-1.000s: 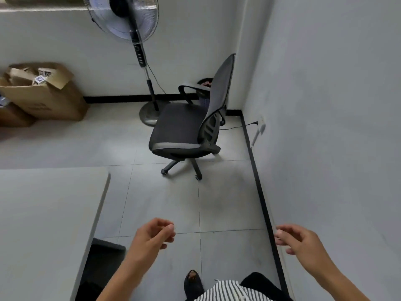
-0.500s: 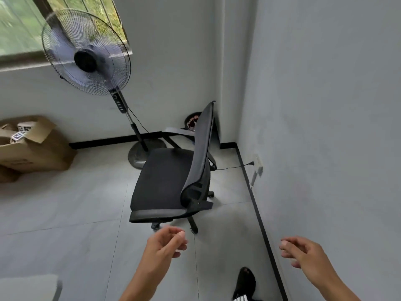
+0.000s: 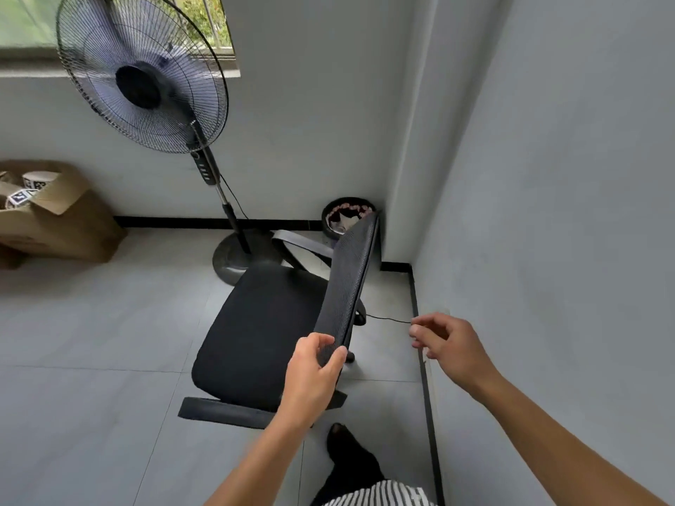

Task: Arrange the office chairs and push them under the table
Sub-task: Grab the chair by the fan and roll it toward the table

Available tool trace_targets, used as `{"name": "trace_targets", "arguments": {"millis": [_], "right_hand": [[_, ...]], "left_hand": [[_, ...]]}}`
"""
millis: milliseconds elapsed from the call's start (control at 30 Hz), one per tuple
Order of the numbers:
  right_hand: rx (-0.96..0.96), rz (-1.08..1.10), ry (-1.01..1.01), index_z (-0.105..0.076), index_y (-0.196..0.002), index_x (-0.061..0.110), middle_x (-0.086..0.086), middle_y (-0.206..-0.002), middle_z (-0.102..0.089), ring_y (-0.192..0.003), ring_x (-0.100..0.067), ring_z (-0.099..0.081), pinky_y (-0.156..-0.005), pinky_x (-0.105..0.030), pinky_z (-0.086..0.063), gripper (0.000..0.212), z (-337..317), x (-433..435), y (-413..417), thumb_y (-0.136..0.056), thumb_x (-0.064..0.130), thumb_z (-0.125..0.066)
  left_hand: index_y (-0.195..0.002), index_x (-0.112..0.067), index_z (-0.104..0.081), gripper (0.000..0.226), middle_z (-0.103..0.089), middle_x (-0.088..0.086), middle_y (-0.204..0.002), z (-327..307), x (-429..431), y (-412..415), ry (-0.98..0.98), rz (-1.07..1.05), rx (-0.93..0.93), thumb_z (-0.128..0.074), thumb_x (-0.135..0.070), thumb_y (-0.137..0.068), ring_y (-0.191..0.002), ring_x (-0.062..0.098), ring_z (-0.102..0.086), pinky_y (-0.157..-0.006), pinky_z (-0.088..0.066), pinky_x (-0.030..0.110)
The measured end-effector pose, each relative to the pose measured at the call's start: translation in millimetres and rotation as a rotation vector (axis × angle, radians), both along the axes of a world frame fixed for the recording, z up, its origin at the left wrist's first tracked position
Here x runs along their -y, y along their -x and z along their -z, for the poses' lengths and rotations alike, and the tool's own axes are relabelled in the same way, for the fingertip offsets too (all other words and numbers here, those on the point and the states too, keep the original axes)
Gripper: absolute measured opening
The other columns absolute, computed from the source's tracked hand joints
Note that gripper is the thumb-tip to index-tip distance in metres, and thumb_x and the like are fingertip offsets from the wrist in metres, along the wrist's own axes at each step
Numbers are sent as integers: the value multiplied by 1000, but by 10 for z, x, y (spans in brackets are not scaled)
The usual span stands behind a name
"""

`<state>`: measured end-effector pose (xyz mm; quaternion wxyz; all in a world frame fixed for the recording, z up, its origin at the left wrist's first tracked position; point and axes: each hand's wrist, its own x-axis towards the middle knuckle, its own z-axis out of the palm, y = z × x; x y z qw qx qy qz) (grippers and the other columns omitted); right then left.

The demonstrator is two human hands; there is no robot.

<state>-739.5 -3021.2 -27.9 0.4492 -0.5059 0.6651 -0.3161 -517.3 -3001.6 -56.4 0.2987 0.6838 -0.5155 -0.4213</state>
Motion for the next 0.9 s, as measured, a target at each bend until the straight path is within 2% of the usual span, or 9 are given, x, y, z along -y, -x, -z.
{"name": "trace_targets", "arguments": {"millis": [100, 167, 233, 333, 433, 533, 633, 733, 900], "right_hand": [[-92, -75, 16, -69, -94, 23, 2, -84, -71, -83, -16, -69, -75, -44, -59, 10, -36, 479, -43, -87, 27, -63], [-173, -121, 40, -70, -95, 26, 9, -83, -69, -83, -14, -67, -73, -42, -59, 13, -70, 798, -83, -85, 31, -63], [-322, -183, 105, -69, -96, 28, 14, -87, -69, -87, -10, -65, -78, -37, -56, 14, -75, 1118, -151, -84, 33, -62], [-544, -334, 222, -67, -103, 28, 12, -102, -67, -96, -10, -58, -81, -28, -45, 19, 10, 1525, -298, -87, 33, -59], [-680, -509, 361, -67, -104, 24, 6, -114, -64, -113, -16, -54, -90, -33, -44, 24, 238, 1947, -415, -85, 35, -57], [-776, -684, 459, -71, -96, 21, 2, -109, -69, -112, -19, -57, -101, -39, -37, 30, 530, 2330, -520, -82, 40, -52], [-852, -839, 604, -72, -76, 23, 5, -86, -75, -92, -17, -67, -98, -38, -34, 32, 704, 2497, -630, -84, 38, -44], [-833, -903, 724, -71, -67, 24, 7, -72, -73, -77, -17, -69, -85, -36, -36, 35, 731, 2549, -722, -85, 34, -43], [-758, -927, 799, -69, -66, 25, 8, -72, -72, -78, -16, -67, -83, -34, -33, 33, 775, 2874, -1056, -84, 32, -43]], "left_hand": [[-118, -23, -51, 37, -51, -6, -114, 284, 247, 145, -49, -20, 99, -51, -44, -87, -107, 13, -51, -93, -44, 34], [-126, -23, -45, 42, -50, -5, -124, 430, 315, 232, -63, 4, 228, -40, -46, -92, -115, 16, -48, -97, -40, 37], [-131, -22, -41, 47, -48, -6, -130, 498, 325, 280, -38, 41, 341, -29, -48, -94, -118, 16, -46, -96, -39, 33], [-132, -24, -41, 67, -48, -10, -130, 472, 283, 267, 0, 59, 388, -10, -61, -85, -116, 12, -48, -93, -40, 29], [-132, -24, -44, 75, -49, -12, -129, 480, 301, 245, 16, 37, 406, -3, -64, -84, -116, 9, -48, -94, -39, 28], [-113, -25, -58, 59, -61, -11, -103, 519, 298, 264, 18, -44, 489, -16, -60, -90, -92, 10, -58, -77, -48, 27], [-91, -27, -61, 46, -60, -13, -80, 532, 293, 256, -38, -160, 588, -26, -58, -91, -71, 9, -56, -61, -50, 25], [-77, -26, -61, 44, -57, -11, -69, 502, 298, 256, -128, -288, 661, -34, -60, -88, -63, 10, -53, -55, -48, 26], [-63, -21, -58, 31, -55, -7, -60, 474, 517, 209, -301, -642, 714, -47, -45, -79, -56, 16, -54, -51, -46, 31]]}}
